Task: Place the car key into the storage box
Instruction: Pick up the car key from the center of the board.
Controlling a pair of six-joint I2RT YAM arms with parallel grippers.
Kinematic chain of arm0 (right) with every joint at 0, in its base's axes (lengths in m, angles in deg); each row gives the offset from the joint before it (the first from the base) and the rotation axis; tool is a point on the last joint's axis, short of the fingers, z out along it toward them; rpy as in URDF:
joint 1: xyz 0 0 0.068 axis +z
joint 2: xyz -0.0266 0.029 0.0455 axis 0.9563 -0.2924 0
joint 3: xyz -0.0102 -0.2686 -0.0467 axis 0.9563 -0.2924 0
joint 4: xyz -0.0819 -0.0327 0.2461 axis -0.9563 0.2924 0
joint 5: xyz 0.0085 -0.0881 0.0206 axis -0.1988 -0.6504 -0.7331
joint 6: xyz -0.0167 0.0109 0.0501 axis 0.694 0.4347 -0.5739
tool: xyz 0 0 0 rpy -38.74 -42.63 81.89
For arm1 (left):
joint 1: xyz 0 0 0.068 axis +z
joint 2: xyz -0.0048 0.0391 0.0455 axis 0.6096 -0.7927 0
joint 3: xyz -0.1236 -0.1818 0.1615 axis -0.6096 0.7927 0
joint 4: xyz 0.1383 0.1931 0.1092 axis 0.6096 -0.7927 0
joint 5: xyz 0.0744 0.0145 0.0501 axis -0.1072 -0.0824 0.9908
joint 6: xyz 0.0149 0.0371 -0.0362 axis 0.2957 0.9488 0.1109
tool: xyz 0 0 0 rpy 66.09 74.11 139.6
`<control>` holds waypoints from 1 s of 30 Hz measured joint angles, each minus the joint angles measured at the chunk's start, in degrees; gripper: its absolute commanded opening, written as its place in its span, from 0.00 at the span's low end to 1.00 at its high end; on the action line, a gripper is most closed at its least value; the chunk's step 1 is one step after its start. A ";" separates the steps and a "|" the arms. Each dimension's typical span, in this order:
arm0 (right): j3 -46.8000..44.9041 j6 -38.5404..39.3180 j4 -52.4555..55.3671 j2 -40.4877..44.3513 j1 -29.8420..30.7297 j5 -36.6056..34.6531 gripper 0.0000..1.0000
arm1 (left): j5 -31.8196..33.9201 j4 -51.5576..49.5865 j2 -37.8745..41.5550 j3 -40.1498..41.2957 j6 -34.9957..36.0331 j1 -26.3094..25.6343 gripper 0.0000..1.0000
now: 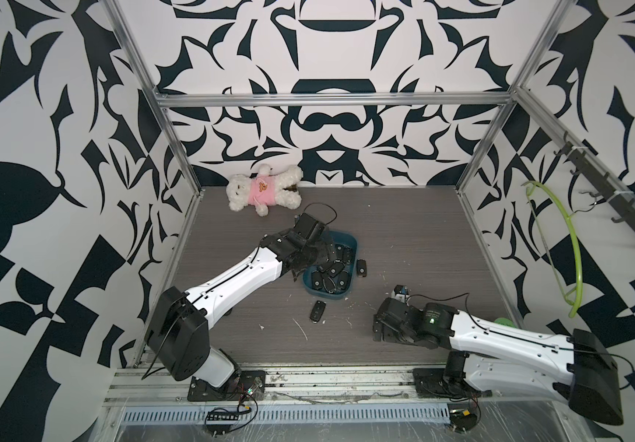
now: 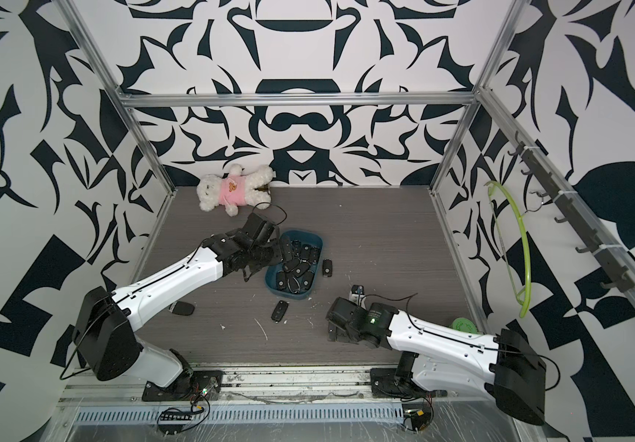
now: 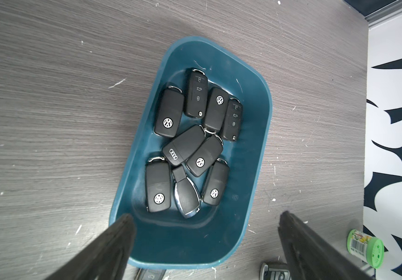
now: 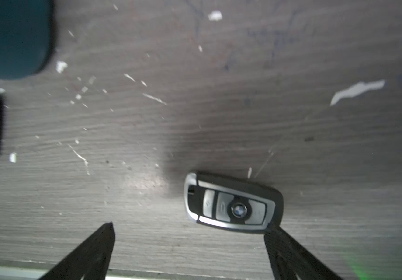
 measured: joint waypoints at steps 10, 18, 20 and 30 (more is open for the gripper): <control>-3.67 -3.52 -4.59 -1.84 1.66 3.80 0.99 | 2.67 -1.03 0.50 0.04 -1.46 -0.83 0.99; -3.74 -3.72 -6.56 -4.28 2.62 5.11 0.99 | 4.00 -1.42 1.49 0.15 -1.53 -0.83 0.99; -3.74 -3.65 -6.51 -5.33 2.64 4.83 0.99 | 4.02 -1.51 1.49 0.15 -1.55 -0.83 0.99; -1.25 -3.15 -6.27 -10.32 0.68 1.53 0.98 | 4.20 -1.84 1.49 0.15 -1.53 -0.83 0.99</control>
